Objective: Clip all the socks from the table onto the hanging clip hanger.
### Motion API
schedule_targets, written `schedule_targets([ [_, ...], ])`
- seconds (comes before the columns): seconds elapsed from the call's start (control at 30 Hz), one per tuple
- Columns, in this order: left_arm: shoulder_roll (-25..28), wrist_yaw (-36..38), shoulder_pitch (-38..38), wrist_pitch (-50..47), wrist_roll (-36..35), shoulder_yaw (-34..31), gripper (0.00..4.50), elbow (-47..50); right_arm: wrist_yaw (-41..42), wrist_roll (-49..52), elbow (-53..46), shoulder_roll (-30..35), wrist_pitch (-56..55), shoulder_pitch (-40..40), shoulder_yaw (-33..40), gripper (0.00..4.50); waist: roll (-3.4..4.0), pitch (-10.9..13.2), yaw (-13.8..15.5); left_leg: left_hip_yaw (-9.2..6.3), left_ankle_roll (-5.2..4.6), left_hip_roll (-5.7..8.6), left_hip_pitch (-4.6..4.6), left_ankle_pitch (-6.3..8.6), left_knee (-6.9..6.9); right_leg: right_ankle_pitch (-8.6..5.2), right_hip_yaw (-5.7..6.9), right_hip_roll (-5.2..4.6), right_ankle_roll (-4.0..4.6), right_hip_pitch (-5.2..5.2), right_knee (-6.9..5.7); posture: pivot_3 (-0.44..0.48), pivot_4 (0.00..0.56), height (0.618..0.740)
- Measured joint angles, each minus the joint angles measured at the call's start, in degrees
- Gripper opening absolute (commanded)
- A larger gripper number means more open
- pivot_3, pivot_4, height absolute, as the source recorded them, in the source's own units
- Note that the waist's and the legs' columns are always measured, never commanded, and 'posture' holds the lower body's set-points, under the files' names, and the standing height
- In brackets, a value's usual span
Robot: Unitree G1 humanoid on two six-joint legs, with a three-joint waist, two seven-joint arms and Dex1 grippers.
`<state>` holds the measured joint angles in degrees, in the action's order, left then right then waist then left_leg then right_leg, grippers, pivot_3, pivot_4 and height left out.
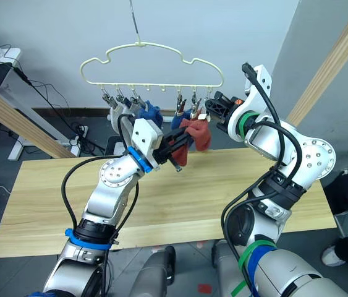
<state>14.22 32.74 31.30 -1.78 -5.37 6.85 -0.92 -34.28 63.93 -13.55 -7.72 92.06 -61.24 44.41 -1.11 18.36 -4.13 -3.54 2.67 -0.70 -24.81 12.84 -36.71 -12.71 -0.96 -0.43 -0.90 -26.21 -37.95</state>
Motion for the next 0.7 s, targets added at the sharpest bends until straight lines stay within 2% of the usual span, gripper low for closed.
schedule_targets([
  [0.53,-0.6,0.6,-1.1,1.3,-2.8,-0.9,0.0,1.1,-2.0,0.7,1.5,0.4,-1.2,0.1,0.0,0.03,0.0,0.0,-0.2,0.0,0.0,0.0,0.0,0.0,0.0,0.0,0.01,0.02,0.0,0.0,0.0,-0.073,0.336,0.74],
  [0.7,-0.4,0.6,-1.4,2.4,-1.9,0.1,0.0,1.1,-4.4,4.5,2.3,0.0,-1.9,0.0,-0.1,0.03,0.0,0.0,-0.2,0.0,0.0,-0.01,0.0,0.0,0.0,0.0,0.0,0.02,0.0,0.0,0.0,-0.074,0.337,0.74],
])
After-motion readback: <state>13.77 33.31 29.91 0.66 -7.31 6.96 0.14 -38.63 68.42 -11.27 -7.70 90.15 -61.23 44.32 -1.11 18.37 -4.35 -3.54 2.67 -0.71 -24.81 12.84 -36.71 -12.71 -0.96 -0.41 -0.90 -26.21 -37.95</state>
